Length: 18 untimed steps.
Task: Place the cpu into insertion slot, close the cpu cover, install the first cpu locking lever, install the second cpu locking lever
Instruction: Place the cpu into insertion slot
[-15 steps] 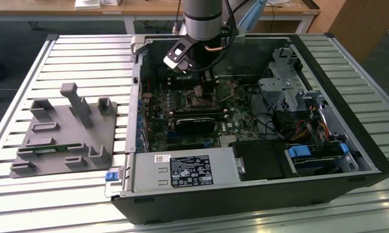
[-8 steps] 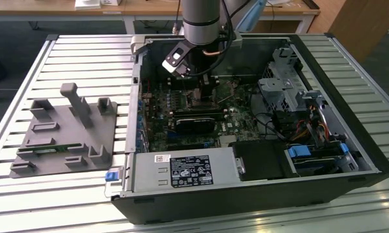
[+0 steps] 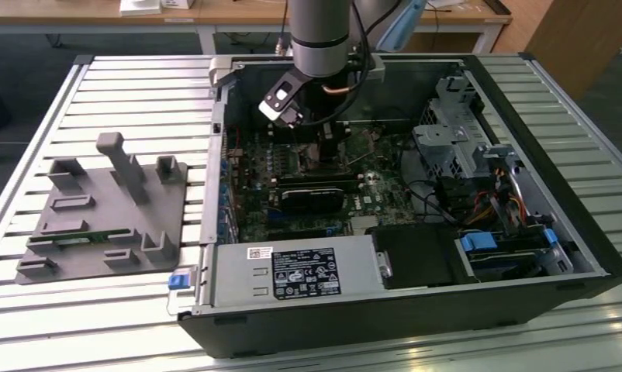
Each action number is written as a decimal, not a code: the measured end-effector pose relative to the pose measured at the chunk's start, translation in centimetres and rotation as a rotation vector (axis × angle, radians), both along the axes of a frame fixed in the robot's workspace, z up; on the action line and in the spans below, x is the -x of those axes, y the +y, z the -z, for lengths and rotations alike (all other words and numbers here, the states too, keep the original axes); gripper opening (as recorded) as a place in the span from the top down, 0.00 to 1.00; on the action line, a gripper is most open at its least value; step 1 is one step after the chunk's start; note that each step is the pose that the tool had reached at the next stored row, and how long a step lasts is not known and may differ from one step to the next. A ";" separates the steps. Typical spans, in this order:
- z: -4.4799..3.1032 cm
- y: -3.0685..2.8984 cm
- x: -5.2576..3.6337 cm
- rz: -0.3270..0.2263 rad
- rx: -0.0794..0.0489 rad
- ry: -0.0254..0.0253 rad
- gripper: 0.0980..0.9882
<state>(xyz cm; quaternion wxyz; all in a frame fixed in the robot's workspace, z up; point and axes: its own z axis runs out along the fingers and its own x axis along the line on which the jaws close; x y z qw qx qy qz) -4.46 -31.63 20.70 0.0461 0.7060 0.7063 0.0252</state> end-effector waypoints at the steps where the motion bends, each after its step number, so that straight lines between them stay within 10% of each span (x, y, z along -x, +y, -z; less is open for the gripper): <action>1: 0.08 0.00 0.02 0.001 0.000 0.0000 0.50; 18: 1.52 0.04 0.04 0.002 0.001 0.0007 0.50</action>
